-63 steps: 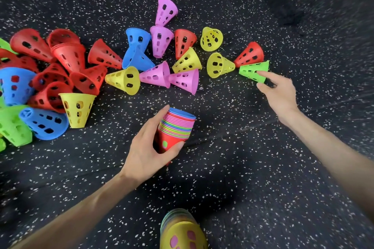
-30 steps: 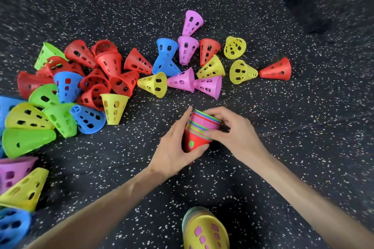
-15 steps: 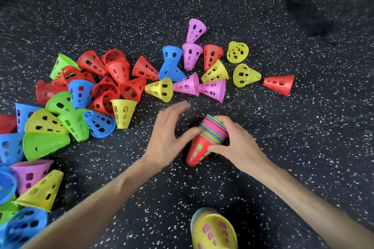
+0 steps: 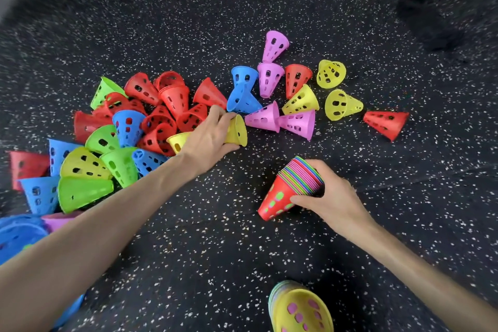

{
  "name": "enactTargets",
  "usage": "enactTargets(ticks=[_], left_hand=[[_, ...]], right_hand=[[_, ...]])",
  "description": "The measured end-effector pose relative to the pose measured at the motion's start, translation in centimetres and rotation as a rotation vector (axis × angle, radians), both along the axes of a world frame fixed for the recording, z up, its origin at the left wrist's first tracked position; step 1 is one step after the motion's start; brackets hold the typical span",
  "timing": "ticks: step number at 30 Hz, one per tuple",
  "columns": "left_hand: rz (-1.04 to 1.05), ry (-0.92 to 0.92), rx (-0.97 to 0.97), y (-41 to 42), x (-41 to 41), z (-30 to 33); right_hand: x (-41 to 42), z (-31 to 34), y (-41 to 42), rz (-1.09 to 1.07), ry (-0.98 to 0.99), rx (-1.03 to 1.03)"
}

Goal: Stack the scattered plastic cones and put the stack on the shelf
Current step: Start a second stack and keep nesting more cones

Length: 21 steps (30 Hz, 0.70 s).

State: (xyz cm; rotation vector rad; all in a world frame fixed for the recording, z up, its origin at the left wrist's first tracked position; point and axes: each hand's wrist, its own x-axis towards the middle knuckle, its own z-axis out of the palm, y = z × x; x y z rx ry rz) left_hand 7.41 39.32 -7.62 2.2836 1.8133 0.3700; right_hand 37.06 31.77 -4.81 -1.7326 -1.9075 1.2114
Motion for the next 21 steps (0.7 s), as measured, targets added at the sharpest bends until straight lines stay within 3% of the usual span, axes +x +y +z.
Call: enactTargets(ticks=[5, 12, 21], left_hand=[[0.027, -0.093, -0.001, -2.4, 1.4, 0.3], [0.193, -0.431, -0.099, -9.7, 5.6, 1.2], [0.256, -0.593, -0.136, -13.7, 8.2, 1.1]], right_hand=[[0.7, 0.6, -0.4, -0.143, 0.148, 0.063], [1.4, 2.1, 0.2, -0.361, 0.309, 0.245], [-0.9, 2.4, -1.1, -0.149, 0.326, 0.121]])
